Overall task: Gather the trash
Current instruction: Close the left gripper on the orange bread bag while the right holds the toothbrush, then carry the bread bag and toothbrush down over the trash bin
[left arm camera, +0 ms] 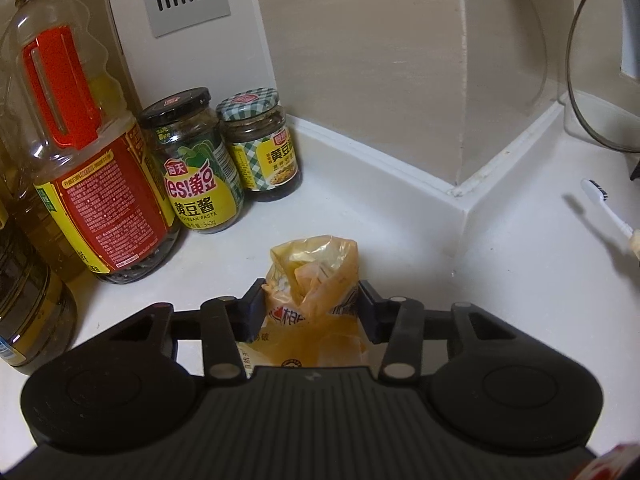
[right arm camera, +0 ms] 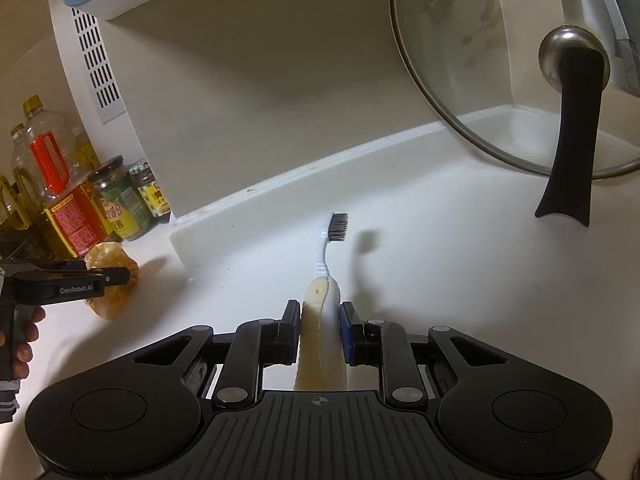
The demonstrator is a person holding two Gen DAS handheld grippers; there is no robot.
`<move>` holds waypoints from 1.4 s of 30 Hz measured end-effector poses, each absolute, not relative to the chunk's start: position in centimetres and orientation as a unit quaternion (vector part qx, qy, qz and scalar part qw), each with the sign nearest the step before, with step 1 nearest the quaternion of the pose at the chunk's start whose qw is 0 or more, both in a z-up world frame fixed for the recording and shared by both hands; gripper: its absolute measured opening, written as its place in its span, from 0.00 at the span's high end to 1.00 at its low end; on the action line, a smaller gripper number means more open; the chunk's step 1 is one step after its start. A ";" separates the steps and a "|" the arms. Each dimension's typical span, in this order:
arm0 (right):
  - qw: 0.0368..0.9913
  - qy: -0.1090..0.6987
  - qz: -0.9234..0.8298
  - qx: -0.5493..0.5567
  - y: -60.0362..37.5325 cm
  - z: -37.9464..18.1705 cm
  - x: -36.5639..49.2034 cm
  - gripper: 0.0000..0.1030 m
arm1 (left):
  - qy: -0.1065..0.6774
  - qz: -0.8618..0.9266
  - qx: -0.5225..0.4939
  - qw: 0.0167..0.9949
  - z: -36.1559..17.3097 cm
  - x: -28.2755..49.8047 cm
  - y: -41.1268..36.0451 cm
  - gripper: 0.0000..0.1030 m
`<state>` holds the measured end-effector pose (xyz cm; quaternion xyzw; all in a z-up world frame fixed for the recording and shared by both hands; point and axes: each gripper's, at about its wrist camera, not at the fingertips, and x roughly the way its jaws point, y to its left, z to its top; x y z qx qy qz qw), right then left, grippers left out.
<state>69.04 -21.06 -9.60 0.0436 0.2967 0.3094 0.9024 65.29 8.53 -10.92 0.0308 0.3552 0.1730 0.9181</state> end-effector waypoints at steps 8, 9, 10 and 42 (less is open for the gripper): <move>0.904 0.290 0.310 0.042 -21.0 -9.1 68.7 0.80 | 0.347 0.167 0.035 0.922 -9.9 64.3 7.8 0.65; 0.905 0.289 0.310 0.043 -21.1 -9.0 68.5 0.80 | 0.345 0.166 0.035 0.923 -9.7 64.0 7.7 0.65; 0.905 0.288 0.310 0.043 -21.2 -8.9 68.3 0.80 | 0.344 0.165 0.034 0.924 -9.5 63.8 7.7 0.66; 0.884 0.279 0.365 0.084 -22.4 -4.0 47.0 0.80 | 0.297 0.098 -0.055 0.948 -1.0 38.8 2.2 0.69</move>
